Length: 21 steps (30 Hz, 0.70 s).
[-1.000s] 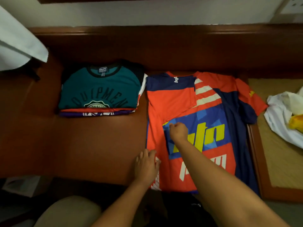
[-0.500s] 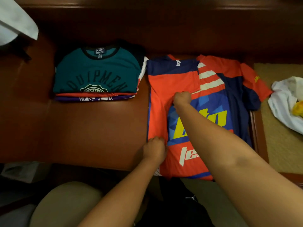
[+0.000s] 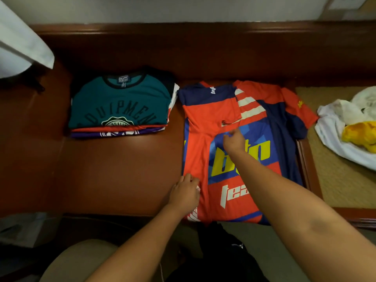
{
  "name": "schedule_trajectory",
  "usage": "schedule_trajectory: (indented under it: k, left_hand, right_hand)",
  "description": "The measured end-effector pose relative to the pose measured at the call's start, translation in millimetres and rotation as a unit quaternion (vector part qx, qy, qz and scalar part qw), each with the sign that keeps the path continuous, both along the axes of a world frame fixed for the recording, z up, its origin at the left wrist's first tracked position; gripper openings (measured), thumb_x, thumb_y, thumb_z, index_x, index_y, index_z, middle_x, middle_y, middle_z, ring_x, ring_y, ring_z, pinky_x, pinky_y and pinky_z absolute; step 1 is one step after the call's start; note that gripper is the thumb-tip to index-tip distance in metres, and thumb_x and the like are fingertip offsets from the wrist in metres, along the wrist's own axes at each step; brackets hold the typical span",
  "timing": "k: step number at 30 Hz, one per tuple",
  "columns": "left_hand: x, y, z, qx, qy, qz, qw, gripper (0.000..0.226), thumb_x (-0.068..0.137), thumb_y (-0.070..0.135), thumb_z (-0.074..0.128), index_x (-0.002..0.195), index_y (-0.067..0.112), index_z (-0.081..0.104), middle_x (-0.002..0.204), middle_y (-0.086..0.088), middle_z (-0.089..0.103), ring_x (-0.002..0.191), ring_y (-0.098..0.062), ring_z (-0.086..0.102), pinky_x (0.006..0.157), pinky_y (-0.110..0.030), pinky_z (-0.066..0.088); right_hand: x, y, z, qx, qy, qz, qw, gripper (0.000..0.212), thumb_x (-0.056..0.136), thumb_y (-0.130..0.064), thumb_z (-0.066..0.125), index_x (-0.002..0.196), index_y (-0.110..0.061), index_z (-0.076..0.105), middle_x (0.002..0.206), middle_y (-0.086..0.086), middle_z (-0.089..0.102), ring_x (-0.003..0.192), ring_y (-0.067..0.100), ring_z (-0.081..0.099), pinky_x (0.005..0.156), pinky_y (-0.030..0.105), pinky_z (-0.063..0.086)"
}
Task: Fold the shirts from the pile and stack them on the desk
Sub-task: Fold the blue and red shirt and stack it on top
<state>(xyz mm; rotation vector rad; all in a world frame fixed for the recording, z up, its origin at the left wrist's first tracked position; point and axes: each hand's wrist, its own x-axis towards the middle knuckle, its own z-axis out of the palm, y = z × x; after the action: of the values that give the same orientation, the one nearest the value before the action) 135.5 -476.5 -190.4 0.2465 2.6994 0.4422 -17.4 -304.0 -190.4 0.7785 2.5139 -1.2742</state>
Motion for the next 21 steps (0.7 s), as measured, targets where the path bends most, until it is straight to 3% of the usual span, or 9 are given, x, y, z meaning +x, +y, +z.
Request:
schedule_trajectory:
  k: [3,6,10,12,17,21]
  left_hand:
    - [2,-5,4,-0.015,0.005,-0.019,1.000,0.049,0.090,0.027,0.047,0.138,0.021,0.040,0.144,-0.006,0.034,0.131,-0.027,0.035,0.104,-0.039,0.036]
    - [14,-10,5,-0.051,-0.037,-0.048,0.997,0.061,0.093,0.031,0.047,0.148,0.020,0.025,0.157,-0.009,0.016,0.143,-0.028,0.018,0.112,-0.041,0.026]
    - [34,-12,5,-0.089,-0.032,-0.084,0.992,0.057,0.094,0.033,0.048,0.146,0.018,0.028,0.152,-0.007,0.023,0.138,-0.026,0.025,0.108,-0.041,0.030]
    - [38,-12,6,-0.106,-0.022,-0.092,0.990,0.053,0.096,0.037,0.045,0.144,0.019,0.032,0.150,-0.006,0.028,0.136,-0.026,0.029,0.107,-0.041,0.030]
    - [17,4,23,-0.083,0.011,-0.063,0.994,0.041,0.096,0.039,0.044,0.129,0.015,0.046,0.132,-0.007,0.046,0.125,-0.028,0.041,0.101,-0.039,0.035]
    - [-20,31,38,-0.050,0.018,-0.069,0.996,0.044,0.097,0.036,0.045,0.133,0.012,0.044,0.133,-0.011,0.048,0.124,-0.031,0.043,0.100,-0.041,0.037]
  right_hand:
    - [50,9,12,0.048,0.020,0.076,0.996,0.031,0.094,-0.009,0.048,0.123,0.002,0.051,0.117,0.023,0.058,0.106,0.038,0.055,0.081,0.035,0.041]
    - [114,18,9,0.135,0.020,0.170,0.976,0.029,0.090,-0.005,0.050,0.118,0.005,0.053,0.117,0.027,0.052,0.107,0.042,0.050,0.086,0.041,0.039]
    - [194,28,-5,0.189,-0.041,0.207,0.959,0.033,0.085,-0.013,0.047,0.111,0.004,0.057,0.117,0.026,0.052,0.105,0.043,0.051,0.088,0.041,0.040]
    - [210,31,-1,0.177,-0.054,0.228,0.956,0.038,0.087,-0.011,0.050,0.123,0.003,0.053,0.130,0.023,0.047,0.116,0.040,0.047,0.097,0.038,0.037]
    - [202,48,25,0.121,-0.042,0.198,0.972,0.048,0.097,-0.016,0.050,0.141,0.000,0.038,0.140,0.021,0.043,0.126,0.037,0.044,0.100,0.035,0.035]
    - [175,75,44,0.105,-0.015,0.160,0.981,0.049,0.098,-0.017,0.050,0.143,-0.003,0.036,0.144,0.020,0.041,0.131,0.035,0.042,0.102,0.036,0.035]
